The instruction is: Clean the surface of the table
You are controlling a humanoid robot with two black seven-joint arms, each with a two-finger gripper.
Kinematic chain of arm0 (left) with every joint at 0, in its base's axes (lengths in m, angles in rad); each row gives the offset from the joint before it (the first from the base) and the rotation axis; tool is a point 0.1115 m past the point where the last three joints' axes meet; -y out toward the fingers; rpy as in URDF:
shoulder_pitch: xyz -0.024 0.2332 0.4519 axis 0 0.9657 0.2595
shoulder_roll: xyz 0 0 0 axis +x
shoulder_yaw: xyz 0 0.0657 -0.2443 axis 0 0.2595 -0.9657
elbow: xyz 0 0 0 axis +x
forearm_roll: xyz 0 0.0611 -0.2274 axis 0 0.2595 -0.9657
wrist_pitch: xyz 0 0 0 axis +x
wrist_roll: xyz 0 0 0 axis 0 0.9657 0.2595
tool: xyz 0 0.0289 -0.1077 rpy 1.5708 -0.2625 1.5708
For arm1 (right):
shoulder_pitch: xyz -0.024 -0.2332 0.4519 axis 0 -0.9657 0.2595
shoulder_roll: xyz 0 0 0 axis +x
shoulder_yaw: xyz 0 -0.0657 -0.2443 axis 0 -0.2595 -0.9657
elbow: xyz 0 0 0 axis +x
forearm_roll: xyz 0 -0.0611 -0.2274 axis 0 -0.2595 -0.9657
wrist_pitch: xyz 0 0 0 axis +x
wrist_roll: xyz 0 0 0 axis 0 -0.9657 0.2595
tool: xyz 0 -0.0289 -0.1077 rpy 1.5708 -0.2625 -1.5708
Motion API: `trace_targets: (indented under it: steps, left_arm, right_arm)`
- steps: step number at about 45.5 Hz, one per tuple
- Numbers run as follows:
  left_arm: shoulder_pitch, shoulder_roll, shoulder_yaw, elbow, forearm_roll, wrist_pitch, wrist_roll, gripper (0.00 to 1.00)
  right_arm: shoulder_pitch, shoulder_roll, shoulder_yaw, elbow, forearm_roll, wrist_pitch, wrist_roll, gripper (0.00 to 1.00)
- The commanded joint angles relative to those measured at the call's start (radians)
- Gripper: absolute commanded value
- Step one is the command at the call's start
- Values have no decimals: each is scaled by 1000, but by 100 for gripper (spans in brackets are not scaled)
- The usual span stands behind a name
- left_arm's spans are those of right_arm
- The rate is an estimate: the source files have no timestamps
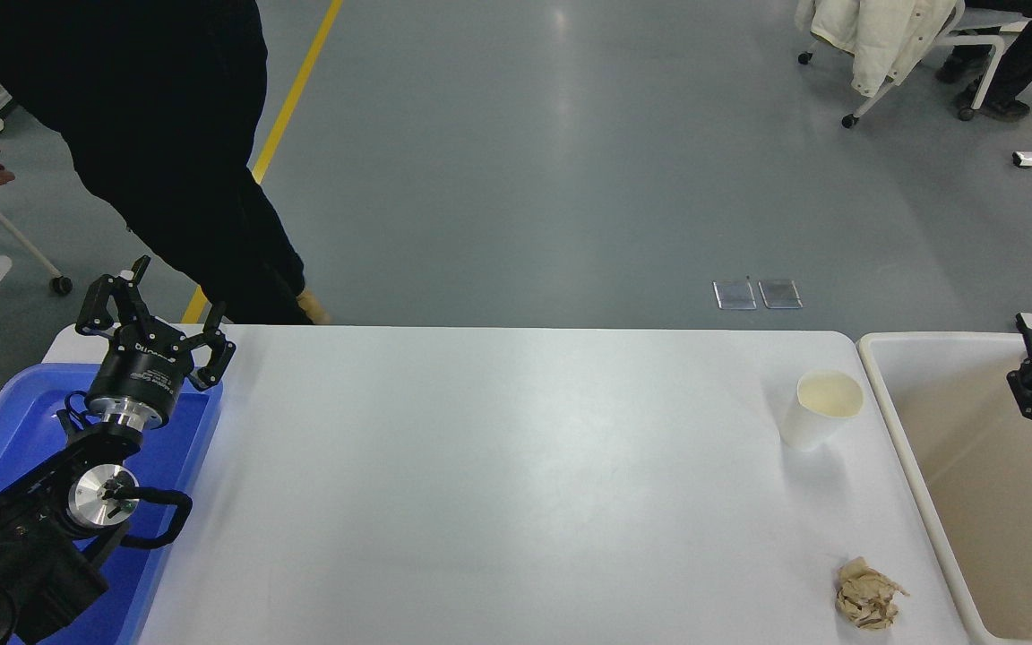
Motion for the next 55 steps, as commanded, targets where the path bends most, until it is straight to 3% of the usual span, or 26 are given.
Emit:
trace_targets:
  steps: [1,10,19,31,39,55]
  left_arm:
    - [0,0,0,0,0,-1,0,100]
    - [0,0,0,0,0,-1,0,100]
    - [0,0,0,0,0,-1,0,100]
    - [0,0,0,0,0,1,0,100]
    - [0,0,0,0,1,1,0,100]
    - [0,2,0,0,0,1,0,100]
  right_arm:
    - [11,-6,-12,-6,-9,2,-2,100]
    - [135,-17,-228,-136,-49,2,-8,100]
    - [351,-17,-705,-348,-81,3,-8,100]
    - [508,-48,-1229,-333,-141,11,1,99]
    - [636,-97,-1292,-247,-325,9,3,100]
    - [865,-197,-1290,93,-914,-3,1,99]
